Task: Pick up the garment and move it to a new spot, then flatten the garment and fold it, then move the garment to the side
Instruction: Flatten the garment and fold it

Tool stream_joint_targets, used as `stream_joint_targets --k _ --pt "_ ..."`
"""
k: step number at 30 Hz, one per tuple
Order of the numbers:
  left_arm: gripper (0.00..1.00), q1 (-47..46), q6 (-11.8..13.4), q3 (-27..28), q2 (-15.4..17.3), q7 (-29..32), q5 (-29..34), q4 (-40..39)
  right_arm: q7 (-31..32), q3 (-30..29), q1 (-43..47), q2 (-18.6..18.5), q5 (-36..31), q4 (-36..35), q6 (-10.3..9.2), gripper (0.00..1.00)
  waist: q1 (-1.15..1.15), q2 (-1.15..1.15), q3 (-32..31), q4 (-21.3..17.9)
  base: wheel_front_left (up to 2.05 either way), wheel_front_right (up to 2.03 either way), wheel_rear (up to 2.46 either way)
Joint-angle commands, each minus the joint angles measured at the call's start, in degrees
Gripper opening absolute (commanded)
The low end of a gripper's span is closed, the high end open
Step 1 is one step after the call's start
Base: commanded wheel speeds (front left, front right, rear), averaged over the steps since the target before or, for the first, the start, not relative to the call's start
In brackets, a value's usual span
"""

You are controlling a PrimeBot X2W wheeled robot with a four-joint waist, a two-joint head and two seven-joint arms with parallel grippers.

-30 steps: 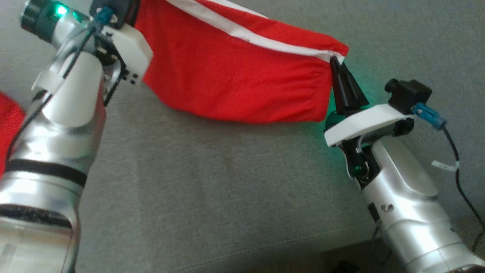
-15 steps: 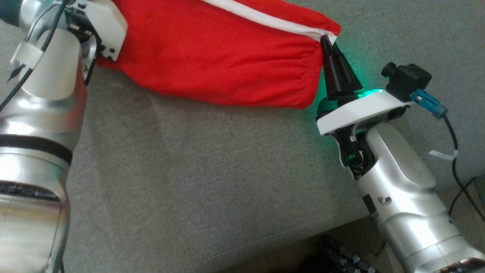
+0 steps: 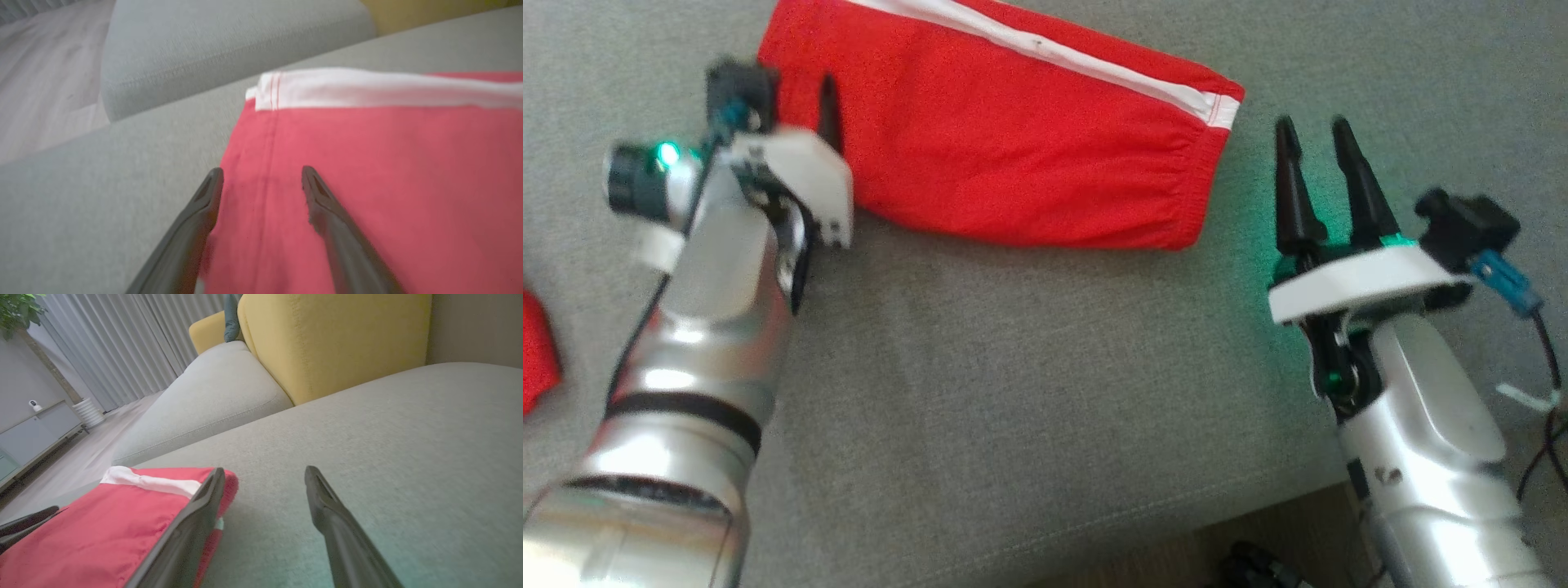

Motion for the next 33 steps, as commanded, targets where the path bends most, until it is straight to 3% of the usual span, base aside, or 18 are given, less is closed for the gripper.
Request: stream_joint_targets --k 1,4,15,23,24,25,29,33 --pt "1.0 -1.1 -0.1 1.1 1.5 -0.7 -0.2 -1.6 -0.5 0.2 0.6 0.7 -0.5 -1.7 0.37 1.0 0.0 0.0 -0.4 0.4 0.0 0.0 0.0" --pt "1.0 1.1 0.4 1.7 1.6 -0.7 -1.1 -0.6 -0.5 -1.3 1.9 0.7 -1.7 -1.5 0.37 1.0 0.0 0.0 -0.6 0.1 0.0 0.0 0.0" --pt "1.0 5.1 6.6 3.4 3.5 -0.7 -2.7 2.8 -0.5 -0.9 4.3 0.7 -1.5 -1.9 0.37 1.0 0.0 0.0 -2.8 -1.4 0.0 0.0 0.0" --pt "0.98 6.4 4.2 3.9 3.5 -0.5 -4.5 4.9 -0.5 0.8 4.4 0.7 -0.7 -1.7 0.37 1.0 0.0 0.0 -3.3 -1.4 0.0 0.0 0.0" --pt "0.42 6.7 3.8 4.1 3.3 -0.3 -5.0 5.1 -0.5 1.0 4.3 0.7 -0.5 -1.7 0.37 1.0 0.0 0.0 -3.5 -1.4 0.0 0.0 0.0" --pt "0.0 7.4 2.4 4.1 2.9 -0.4 -5.6 5.4 -0.5 1.2 4.3 0.7 -0.3 -1.6 0.37 1.0 0.0 0.0 -3.9 -1.3 0.0 0.0 0.0" --pt "0.0 9.6 1.8 4.2 1.6 -0.6 -6.3 4.6 -0.5 0.8 5.1 0.7 -0.7 -0.9 0.37 1.0 0.0 0.0 -6.5 -0.3 0.0 0.0 0.0" --pt "0.0 14.5 3.0 5.5 0.7 -0.7 -7.3 -2.2 -0.5 0.1 6.9 0.7 -1.3 0.3 0.37 1.0 0.0 0.0 -10.4 1.9 0.0 0.0 0.0"
